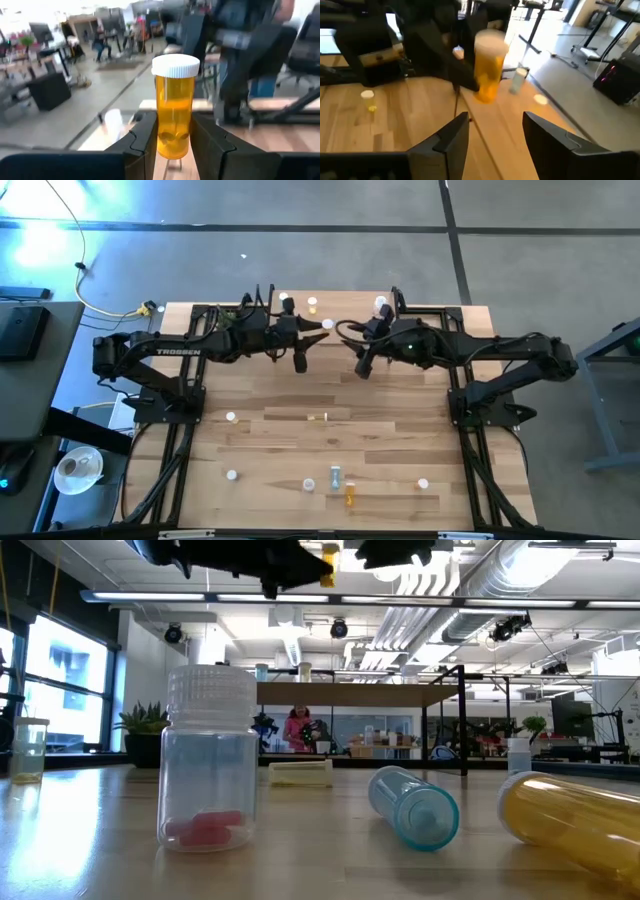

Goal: Pick and place medicine bottles onto shelf by color
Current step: Put the top orange pill bottle on the shelf, then put the top transparent pill bottle on the shelf aligned with the transparent pill bottle

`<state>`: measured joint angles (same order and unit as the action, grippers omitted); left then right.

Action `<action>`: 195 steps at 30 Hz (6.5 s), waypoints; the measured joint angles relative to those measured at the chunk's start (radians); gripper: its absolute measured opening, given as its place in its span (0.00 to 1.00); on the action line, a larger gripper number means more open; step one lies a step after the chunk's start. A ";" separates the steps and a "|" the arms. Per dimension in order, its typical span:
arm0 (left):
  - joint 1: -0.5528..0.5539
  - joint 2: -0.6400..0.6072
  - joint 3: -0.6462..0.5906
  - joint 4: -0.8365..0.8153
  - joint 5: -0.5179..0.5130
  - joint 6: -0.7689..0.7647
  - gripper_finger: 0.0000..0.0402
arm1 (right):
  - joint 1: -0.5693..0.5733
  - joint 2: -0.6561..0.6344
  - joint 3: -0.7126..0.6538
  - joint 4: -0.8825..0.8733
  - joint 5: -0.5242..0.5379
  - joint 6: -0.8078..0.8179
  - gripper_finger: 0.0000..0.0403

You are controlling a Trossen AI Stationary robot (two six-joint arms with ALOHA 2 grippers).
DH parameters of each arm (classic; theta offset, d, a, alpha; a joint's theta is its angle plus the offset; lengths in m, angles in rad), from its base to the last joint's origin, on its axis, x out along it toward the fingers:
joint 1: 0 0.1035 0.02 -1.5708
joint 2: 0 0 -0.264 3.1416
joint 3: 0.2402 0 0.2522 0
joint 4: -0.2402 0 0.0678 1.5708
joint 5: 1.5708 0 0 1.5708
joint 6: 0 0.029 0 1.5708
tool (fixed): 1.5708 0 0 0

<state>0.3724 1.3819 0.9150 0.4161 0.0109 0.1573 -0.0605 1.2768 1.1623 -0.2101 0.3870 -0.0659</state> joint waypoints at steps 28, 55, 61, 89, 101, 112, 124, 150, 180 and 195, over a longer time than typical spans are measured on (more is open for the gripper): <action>-0.001 0.206 -0.001 0.008 0.010 -0.053 0.23 | -0.228 0.091 0.004 0.000 -0.454 -0.080 0.44; 0.000 0.205 -0.001 0.065 0.003 -0.053 0.23 | -0.228 0.119 0.003 -0.049 -0.452 -0.043 0.27; 0.000 0.205 -0.001 0.067 0.003 -0.052 0.25 | -0.228 0.119 0.003 -0.049 -0.453 -0.043 0.25; 0.000 0.202 -0.001 0.050 -0.004 0.009 0.55 | -0.228 0.119 0.003 -0.051 -0.370 -0.042 0.25; 0.001 0.030 -0.001 -0.138 -0.187 0.090 0.54 | -0.279 0.118 0.087 -0.089 -0.237 -0.110 0.25; 0.023 -0.093 -0.001 -0.435 0.042 0.100 0.54 | -0.422 0.119 0.142 -0.099 -0.235 -0.137 0.25; 0.046 -0.010 -0.002 -0.468 0.273 0.013 0.54 | -0.483 0.165 0.202 -0.124 -0.247 -0.141 0.25; 0.138 -0.050 -0.306 -0.125 0.365 -0.128 0.54 | -0.484 0.430 0.312 -0.283 -0.343 -0.095 0.25; 0.138 -0.050 -0.306 -0.119 0.365 -0.121 0.54 | -0.489 0.439 0.312 -0.328 -0.309 -0.096 0.39; 0.138 -0.050 -0.306 -0.120 0.365 -0.128 0.54 | -0.488 0.430 0.369 -0.429 -0.287 -0.115 0.39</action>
<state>0.5102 1.3323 0.6086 0.2962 0.3756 0.0296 -0.5489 1.7069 1.5312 -0.6390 0.1003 -0.1806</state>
